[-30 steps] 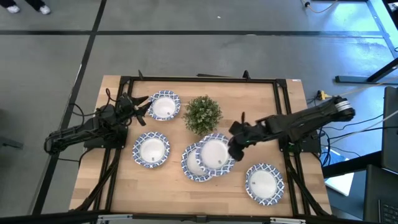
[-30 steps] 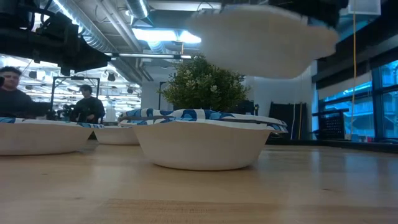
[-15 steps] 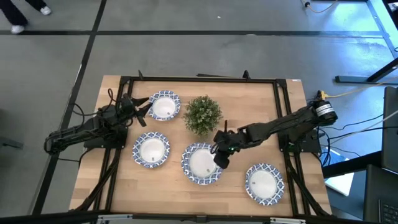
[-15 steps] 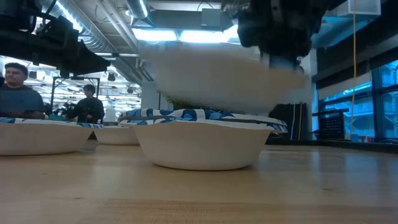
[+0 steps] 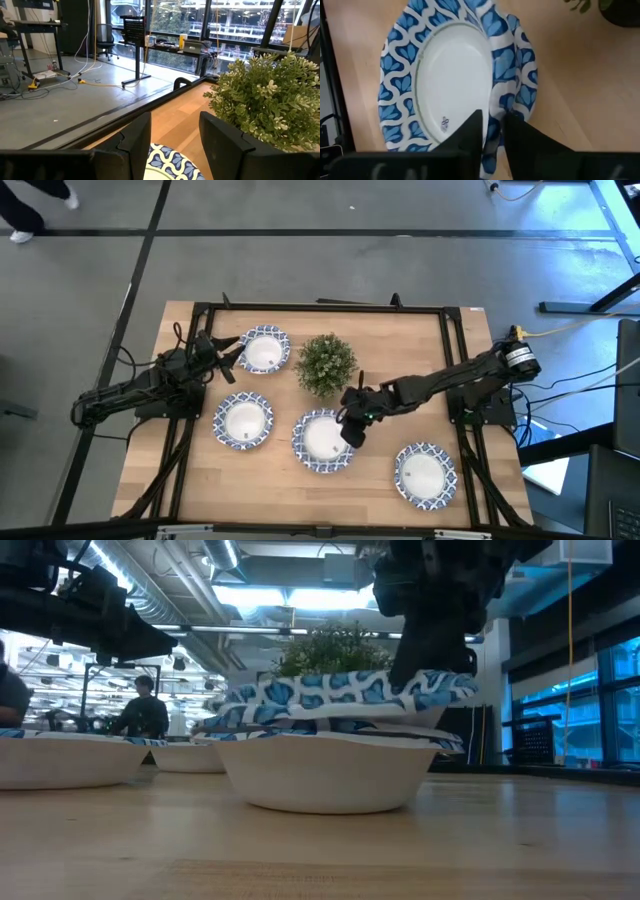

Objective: Nest bowls inside each other
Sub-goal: Stack the white bowl on top of the other white bowl

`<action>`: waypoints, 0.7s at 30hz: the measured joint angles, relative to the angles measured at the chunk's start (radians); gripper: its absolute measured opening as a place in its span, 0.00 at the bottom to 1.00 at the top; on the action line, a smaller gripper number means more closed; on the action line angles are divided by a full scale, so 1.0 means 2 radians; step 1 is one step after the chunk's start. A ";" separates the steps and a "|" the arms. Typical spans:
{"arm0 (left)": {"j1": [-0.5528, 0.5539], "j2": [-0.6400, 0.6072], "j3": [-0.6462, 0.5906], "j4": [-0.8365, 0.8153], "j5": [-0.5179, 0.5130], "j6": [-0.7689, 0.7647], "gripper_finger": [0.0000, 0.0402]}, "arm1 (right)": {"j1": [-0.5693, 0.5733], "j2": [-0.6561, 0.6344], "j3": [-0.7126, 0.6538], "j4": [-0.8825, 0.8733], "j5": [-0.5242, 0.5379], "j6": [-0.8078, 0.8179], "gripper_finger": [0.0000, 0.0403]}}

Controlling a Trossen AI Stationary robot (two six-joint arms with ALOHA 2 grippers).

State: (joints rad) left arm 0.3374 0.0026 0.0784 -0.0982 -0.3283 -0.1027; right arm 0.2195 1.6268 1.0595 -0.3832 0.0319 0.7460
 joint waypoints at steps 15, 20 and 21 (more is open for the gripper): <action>0.000 0.000 0.000 -0.003 0.000 0.000 0.40 | 0.009 -0.081 0.000 -0.024 0.044 -0.076 0.30; 0.000 0.000 0.000 -0.004 0.000 0.000 0.40 | 0.046 -0.154 0.000 -0.102 0.123 -0.063 0.30; 0.000 0.000 0.000 -0.004 0.000 0.000 0.40 | 0.057 -0.168 0.000 -0.116 0.133 -0.060 0.30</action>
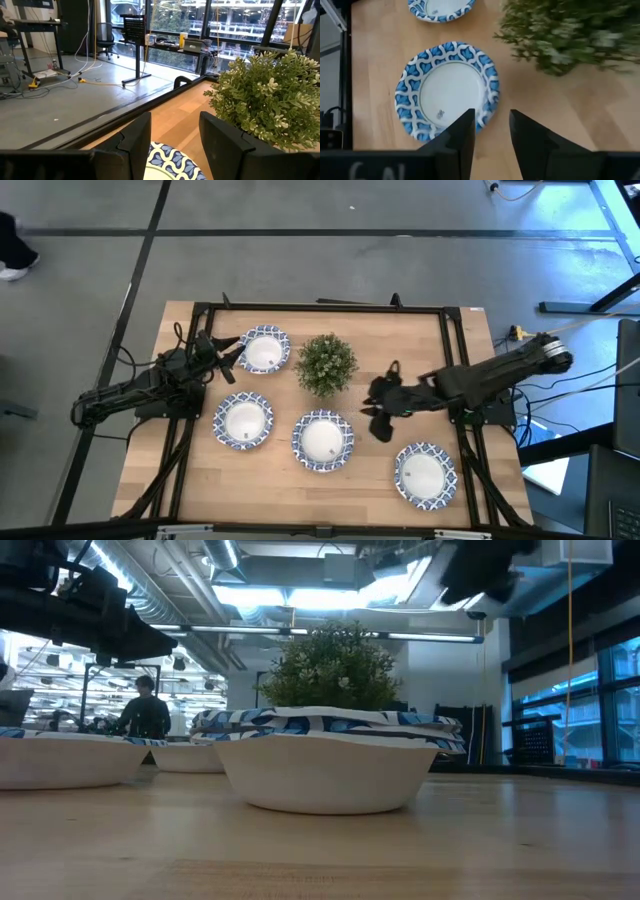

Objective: Nest bowls inside each other
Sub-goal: Stack the white bowl on top of the other white bowl

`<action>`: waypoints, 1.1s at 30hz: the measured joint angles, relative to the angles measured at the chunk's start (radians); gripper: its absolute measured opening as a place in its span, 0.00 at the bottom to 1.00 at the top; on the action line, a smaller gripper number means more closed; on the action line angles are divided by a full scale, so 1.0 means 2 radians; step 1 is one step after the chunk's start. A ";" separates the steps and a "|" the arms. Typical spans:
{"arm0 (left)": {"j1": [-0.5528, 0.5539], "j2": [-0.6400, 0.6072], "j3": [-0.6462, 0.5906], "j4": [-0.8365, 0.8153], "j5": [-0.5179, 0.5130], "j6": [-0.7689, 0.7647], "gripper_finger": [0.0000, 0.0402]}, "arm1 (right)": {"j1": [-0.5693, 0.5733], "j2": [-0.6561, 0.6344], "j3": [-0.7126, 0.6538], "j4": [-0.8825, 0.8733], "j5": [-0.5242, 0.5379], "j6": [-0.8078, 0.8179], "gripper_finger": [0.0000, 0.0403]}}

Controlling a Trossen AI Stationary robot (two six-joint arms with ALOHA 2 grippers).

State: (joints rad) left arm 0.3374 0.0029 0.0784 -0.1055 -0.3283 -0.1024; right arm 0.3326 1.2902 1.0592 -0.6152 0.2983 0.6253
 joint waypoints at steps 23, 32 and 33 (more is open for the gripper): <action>0.000 0.000 0.000 -0.004 0.000 -0.002 0.40 | 0.178 -0.042 0.000 -0.237 -0.043 0.175 0.32; 0.000 0.000 0.000 -0.004 0.000 -0.002 0.40 | 0.181 0.009 0.000 -0.241 -0.061 0.170 0.69; 0.000 0.000 0.000 -0.004 0.000 -0.003 0.40 | 0.183 0.016 0.000 -0.241 -0.061 0.163 0.74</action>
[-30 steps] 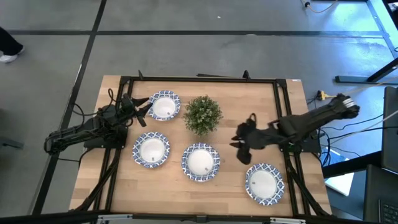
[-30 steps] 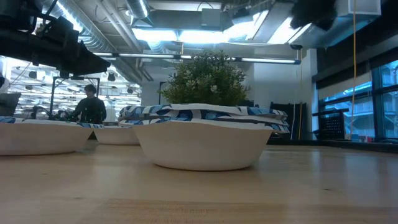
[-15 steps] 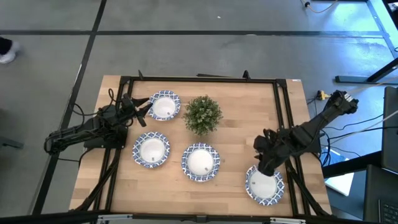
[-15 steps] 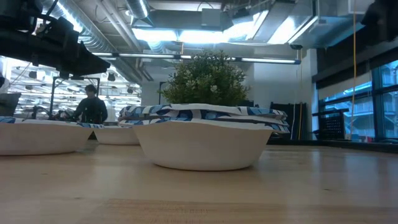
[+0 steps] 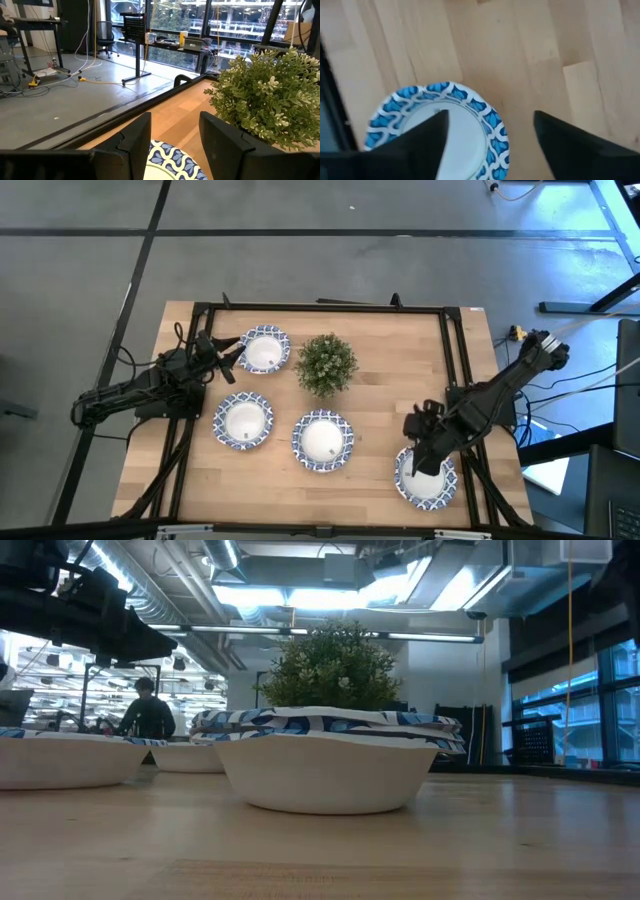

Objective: Nest bowls inside each other
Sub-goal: Stack the white bowl on top of the other white bowl

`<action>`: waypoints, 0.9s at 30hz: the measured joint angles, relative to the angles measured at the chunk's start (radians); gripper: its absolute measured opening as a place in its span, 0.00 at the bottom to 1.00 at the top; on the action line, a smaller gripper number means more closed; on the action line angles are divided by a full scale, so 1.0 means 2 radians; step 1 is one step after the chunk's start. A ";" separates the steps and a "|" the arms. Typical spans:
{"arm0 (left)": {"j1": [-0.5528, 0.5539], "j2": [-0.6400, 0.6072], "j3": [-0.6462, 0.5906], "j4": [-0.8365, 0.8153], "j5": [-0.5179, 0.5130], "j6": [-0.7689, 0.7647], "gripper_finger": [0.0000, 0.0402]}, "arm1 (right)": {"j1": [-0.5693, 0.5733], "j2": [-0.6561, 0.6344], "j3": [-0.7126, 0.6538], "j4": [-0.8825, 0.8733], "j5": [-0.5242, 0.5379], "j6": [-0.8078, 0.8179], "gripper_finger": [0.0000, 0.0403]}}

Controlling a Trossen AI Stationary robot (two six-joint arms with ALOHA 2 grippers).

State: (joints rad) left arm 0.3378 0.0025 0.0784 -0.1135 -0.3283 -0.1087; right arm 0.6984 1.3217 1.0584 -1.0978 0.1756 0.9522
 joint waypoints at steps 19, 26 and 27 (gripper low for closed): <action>0.000 0.000 0.000 0.000 0.000 -0.010 0.40 | 0.042 0.090 0.000 0.003 -0.021 0.011 0.92; 0.000 0.000 0.000 0.000 0.000 -0.011 0.40 | 0.042 0.112 0.000 0.020 -0.013 0.049 0.92; 0.000 0.000 0.000 0.000 0.000 -0.011 0.40 | 0.042 0.117 0.000 0.020 -0.010 0.051 0.92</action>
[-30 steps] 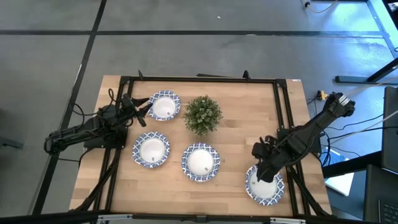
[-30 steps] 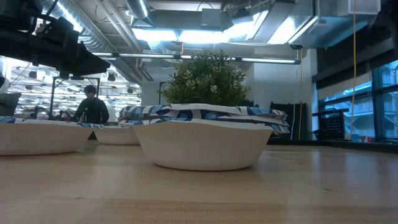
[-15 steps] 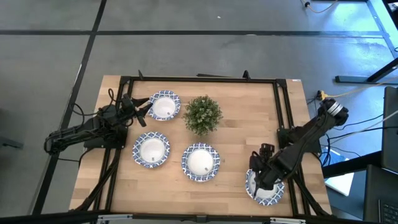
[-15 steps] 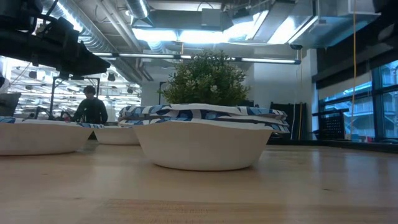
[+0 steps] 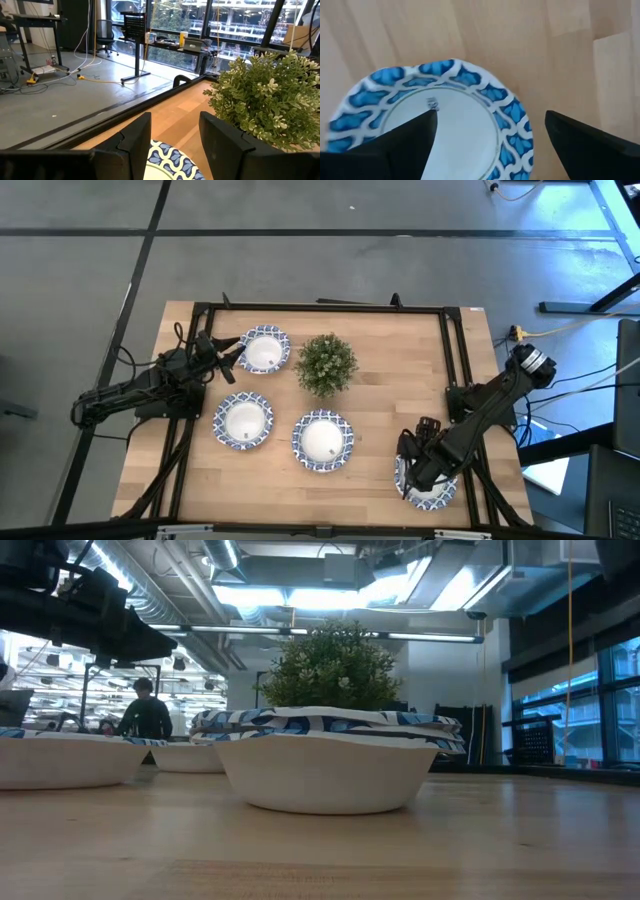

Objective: Nest bowls inside each other
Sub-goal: Stack the white bowl on top of the other white bowl

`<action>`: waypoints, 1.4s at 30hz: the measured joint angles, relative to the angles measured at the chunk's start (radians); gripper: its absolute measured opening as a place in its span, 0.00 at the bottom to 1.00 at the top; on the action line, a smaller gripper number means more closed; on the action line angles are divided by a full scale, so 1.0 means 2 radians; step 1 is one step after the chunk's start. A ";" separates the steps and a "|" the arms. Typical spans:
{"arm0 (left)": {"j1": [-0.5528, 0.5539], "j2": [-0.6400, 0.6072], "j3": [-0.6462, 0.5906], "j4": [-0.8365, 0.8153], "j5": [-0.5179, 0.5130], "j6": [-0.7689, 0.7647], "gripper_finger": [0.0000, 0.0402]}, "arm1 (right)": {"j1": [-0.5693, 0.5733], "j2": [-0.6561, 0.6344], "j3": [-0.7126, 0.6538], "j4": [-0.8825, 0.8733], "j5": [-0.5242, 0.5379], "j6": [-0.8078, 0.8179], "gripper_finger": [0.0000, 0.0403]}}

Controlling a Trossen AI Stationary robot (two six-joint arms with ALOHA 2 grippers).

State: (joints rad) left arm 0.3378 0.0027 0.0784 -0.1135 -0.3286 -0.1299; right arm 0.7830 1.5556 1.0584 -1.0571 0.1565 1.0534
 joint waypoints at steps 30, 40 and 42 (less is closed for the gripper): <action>0.000 0.000 0.000 0.000 0.003 -0.041 0.40 | 0.003 -0.150 -0.151 0.074 0.066 0.066 0.92; 0.000 0.000 0.000 -0.002 0.003 -0.054 0.40 | 0.028 -0.272 -0.229 0.230 0.069 -0.001 0.92; 0.000 0.000 0.000 -0.002 0.003 -0.054 0.40 | 0.028 -0.272 -0.238 0.244 0.044 -0.020 0.92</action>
State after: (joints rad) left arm 0.3378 0.0028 0.0784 -0.1177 -0.3233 -0.2377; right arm 0.8391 1.0116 0.5814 -0.5682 0.2441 1.0143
